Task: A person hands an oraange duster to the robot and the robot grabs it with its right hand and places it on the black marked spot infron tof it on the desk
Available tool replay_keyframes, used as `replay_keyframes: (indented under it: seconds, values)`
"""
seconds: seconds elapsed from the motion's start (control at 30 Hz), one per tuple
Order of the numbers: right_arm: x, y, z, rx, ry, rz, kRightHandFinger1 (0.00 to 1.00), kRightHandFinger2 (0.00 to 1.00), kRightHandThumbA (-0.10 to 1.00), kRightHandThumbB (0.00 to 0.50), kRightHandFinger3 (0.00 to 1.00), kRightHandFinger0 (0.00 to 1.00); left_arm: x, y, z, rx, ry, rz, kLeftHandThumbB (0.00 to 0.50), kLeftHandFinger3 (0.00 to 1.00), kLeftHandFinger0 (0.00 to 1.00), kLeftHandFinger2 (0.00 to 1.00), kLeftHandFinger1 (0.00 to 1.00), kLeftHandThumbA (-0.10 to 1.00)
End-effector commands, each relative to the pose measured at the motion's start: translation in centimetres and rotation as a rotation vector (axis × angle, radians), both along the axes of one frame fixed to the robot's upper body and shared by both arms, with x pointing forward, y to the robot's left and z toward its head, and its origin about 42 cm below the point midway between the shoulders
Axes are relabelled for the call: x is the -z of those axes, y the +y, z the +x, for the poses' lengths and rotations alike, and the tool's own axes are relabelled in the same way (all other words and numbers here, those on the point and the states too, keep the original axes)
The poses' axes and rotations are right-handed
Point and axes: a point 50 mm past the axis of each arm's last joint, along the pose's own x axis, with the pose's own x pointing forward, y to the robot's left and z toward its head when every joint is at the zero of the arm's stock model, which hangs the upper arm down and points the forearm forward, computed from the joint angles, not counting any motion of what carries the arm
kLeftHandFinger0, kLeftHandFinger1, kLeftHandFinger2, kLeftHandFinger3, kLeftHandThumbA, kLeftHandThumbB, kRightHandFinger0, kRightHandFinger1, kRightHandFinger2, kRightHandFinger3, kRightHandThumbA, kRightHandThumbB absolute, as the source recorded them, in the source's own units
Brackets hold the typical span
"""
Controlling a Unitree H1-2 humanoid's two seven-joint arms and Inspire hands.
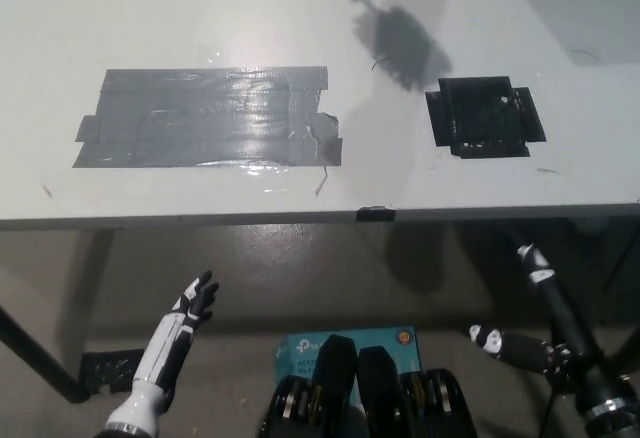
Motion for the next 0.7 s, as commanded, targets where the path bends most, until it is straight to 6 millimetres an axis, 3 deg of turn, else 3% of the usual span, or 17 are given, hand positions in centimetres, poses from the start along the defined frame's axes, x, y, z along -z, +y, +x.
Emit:
replay_keyframes:
  seconds: [0.0, 0.17, 0.23, 0.3, 0.43, 0.67]
  values:
    - [-8.8, -0.4, -0.8, 0.133, -0.284, -0.049, 1.0, 1.0, 0.91, 0.208, 1.0, 1.0, -0.7, -0.4, -0.5, 0.03, -0.068, 0.018, 0.176, 1.0, 1.0, 1.0, 1.0, 1.0]
    - [-16.4, 0.0, 0.7, 0.196, -0.44, -0.126, 1.0, 1.0, 0.98, 0.269, 1.0, 1.0, -0.3, -0.3, -1.4, 0.032, -0.052, 0.018, 0.19, 1.0, 1.0, 1.0, 1.0, 1.0]
    - [-17.4, 0.2, 1.2, 0.208, -0.45, -0.134, 1.0, 1.0, 0.99, 0.285, 1.0, 1.0, -0.2, -0.3, -1.6, 0.031, -0.045, 0.016, 0.19, 1.0, 1.0, 1.0, 1.0, 1.0]
    - [-19.6, 0.6, 3.1, 0.214, -0.441, -0.145, 1.0, 1.0, 1.0, 0.3, 1.0, 1.0, 0.1, -0.4, -2.0, 0.031, -0.038, 0.013, 0.187, 1.0, 1.0, 1.0, 1.0, 1.0]
    - [-21.6, 1.6, 6.3, 0.196, -0.397, -0.168, 1.0, 1.0, 1.0, 0.28, 1.0, 1.0, 0.1, -0.3, -2.0, 0.025, -0.04, 0.01, 0.183, 1.0, 1.0, 1.0, 1.0, 1.0]
    - [-26.0, 4.5, 13.8, 0.191, -0.313, -0.201, 1.0, 1.0, 1.0, 0.321, 1.0, 1.0, -0.3, -0.3, -1.7, 0.022, -0.035, 0.011, 0.206, 1.0, 1.0, 1.0, 1.0, 1.0]
